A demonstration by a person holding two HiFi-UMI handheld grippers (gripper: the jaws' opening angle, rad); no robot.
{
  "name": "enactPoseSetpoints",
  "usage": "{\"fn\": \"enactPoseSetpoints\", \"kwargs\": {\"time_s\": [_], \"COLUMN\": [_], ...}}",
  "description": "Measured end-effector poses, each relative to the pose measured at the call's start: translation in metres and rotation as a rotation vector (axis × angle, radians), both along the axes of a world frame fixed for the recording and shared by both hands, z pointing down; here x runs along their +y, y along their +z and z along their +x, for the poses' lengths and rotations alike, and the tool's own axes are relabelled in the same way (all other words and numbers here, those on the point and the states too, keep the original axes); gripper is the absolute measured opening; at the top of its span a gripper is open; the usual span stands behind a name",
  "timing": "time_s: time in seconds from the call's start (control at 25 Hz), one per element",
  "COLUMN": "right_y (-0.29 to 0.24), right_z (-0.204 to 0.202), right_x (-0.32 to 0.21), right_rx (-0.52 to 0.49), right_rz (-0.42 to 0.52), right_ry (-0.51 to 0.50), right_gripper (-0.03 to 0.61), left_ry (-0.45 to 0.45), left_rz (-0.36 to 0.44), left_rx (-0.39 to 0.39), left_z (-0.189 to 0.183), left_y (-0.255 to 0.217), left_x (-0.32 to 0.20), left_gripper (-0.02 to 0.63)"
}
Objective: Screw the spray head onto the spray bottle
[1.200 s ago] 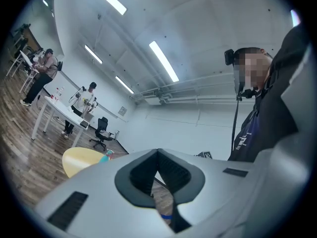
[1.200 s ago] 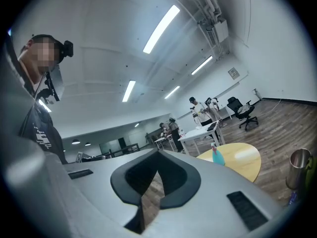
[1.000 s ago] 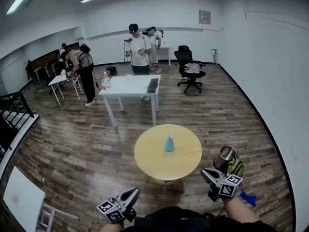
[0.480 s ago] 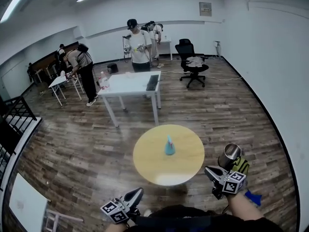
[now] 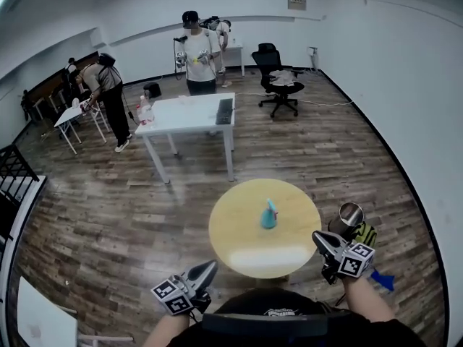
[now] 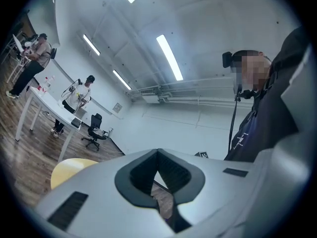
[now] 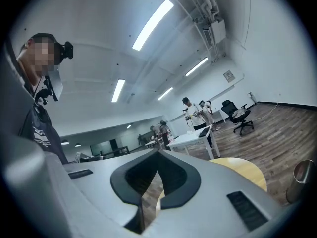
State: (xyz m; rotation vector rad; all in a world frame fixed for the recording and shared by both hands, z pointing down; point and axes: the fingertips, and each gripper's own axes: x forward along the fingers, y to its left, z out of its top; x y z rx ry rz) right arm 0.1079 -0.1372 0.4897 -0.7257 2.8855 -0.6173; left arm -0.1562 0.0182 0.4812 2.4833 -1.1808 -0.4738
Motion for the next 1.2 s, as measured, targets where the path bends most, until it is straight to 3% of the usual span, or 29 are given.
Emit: {"fn": "enactPoseSetpoints", "kwargs": {"time_s": [0.12, 0.28, 0.6, 0.88, 1.2], "right_y": [-0.001, 0.012, 0.021, 0.023, 0.035], "right_z": [-0.055, -0.102, -0.121, -0.093, -0.027], "right_x": [-0.016, -0.026, -0.086, -0.165, -0.285], "right_rx": [-0.01, 0.016, 0.041, 0.027, 0.013], "right_rz": [0.0, -0.016, -0.039, -0.043, -0.022], "right_ry": [0.019, 0.015, 0.018, -0.087, -0.225], "right_gripper": [0.003, 0.003, 0.003, 0.003, 0.003], "left_ry": [0.044, 0.079, 0.067, -0.028, -0.105], "left_rz": [-0.004, -0.011, -0.051, -0.069, -0.112], "left_rx": [-0.007, 0.001, 0.035, -0.001, -0.016], "left_z": [-0.049, -0.087, -0.108, -0.065, 0.047], "left_y": [0.001, 0.012, 0.035, 0.028, 0.042], "left_x": [-0.025, -0.051, -0.099, -0.159, -0.257], "left_gripper": [0.003, 0.003, 0.003, 0.003, 0.003]}}
